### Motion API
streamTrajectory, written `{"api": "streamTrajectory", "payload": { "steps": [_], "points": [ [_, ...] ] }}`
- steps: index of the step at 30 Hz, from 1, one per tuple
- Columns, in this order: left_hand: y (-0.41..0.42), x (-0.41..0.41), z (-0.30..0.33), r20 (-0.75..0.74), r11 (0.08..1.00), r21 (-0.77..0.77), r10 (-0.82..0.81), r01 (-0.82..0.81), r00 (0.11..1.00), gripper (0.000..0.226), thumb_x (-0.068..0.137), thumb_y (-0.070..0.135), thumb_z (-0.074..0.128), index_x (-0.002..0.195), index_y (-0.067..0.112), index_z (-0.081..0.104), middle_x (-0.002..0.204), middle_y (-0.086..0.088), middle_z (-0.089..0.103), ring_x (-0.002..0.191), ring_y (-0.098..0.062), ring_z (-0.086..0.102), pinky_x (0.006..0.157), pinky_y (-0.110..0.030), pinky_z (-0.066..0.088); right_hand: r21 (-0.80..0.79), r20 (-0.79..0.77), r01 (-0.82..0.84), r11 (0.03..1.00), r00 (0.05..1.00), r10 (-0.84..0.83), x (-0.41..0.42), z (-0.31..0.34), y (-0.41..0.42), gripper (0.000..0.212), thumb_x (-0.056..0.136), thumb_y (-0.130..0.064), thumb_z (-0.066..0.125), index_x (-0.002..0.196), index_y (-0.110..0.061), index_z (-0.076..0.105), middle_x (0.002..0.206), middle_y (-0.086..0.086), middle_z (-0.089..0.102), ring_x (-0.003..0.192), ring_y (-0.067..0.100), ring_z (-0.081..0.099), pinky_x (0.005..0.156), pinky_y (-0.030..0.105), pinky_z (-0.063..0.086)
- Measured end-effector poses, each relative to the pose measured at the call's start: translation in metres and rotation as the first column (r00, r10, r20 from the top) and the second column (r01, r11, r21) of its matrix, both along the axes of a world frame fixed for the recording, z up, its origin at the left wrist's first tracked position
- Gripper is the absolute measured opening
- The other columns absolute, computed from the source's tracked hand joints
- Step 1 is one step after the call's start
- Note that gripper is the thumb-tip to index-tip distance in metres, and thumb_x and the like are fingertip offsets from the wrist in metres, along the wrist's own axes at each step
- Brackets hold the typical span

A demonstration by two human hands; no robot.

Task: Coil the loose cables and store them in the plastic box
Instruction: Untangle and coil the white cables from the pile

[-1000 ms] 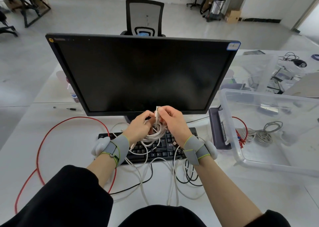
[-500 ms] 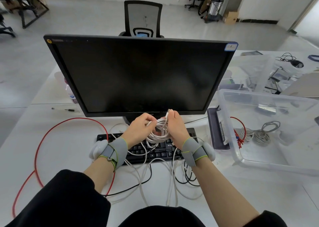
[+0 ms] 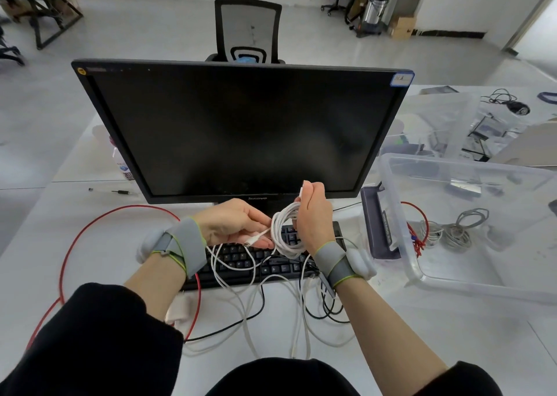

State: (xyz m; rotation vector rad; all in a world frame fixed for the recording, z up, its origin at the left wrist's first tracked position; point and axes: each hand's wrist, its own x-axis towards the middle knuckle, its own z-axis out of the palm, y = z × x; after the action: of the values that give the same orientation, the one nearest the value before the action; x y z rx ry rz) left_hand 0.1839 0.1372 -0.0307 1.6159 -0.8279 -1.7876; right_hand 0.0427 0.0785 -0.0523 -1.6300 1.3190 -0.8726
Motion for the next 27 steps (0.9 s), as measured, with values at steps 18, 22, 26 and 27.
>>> {"api": "streamTrajectory", "payload": {
  "steps": [18,22,26,27],
  "points": [
    [0.002,0.007,0.001,-0.464,0.941,-0.264,0.070,-0.213,0.883,0.045,0.039,0.016,0.095,0.081,0.011,0.077,0.077,-0.006,0.069,0.066,-0.011,0.067,0.061,-0.019,0.056,0.390,0.428,-0.103,0.915,0.900,-0.080,-0.010,0.012,-0.019,0.035,0.102,-0.033,0.026,0.076,-0.012,0.037,0.055,0.004,0.046,0.033,0.007,0.043,0.034,0.014,0.035],
    [-0.006,-0.002,0.003,-0.395,0.892,-0.385,0.072,-0.236,0.916,0.035,0.053,0.032,0.087,0.079,0.012,0.076,0.068,0.000,0.061,0.060,-0.007,0.059,0.060,-0.016,0.051,0.445,0.459,-0.152,0.883,0.885,-0.079,-0.012,0.012,-0.017,0.043,0.102,-0.028,0.025,0.062,-0.016,0.029,0.038,-0.006,0.036,0.029,0.005,0.038,0.034,0.012,0.032],
    [-0.012,-0.009,0.000,-0.297,0.849,-0.463,0.121,-0.254,0.947,0.016,0.085,0.023,0.051,0.079,0.014,0.063,0.075,-0.002,0.058,0.072,-0.010,0.056,0.076,-0.026,0.047,0.496,0.458,-0.157,0.854,0.883,-0.104,-0.010,0.010,-0.016,0.044,0.102,-0.030,0.026,0.059,-0.018,0.028,0.039,-0.007,0.035,0.031,0.006,0.038,0.040,0.016,0.032],
    [-0.012,-0.009,-0.002,-0.309,0.838,-0.456,0.166,-0.299,0.936,0.021,0.091,0.021,0.044,0.078,0.015,0.060,0.076,0.000,0.060,0.071,-0.009,0.056,0.080,-0.029,0.045,0.501,0.455,-0.148,0.852,0.883,-0.114,-0.009,0.010,-0.016,0.044,0.102,-0.031,0.027,0.060,-0.018,0.029,0.043,-0.004,0.035,0.033,0.007,0.038,0.040,0.016,0.033]
  ]
}}
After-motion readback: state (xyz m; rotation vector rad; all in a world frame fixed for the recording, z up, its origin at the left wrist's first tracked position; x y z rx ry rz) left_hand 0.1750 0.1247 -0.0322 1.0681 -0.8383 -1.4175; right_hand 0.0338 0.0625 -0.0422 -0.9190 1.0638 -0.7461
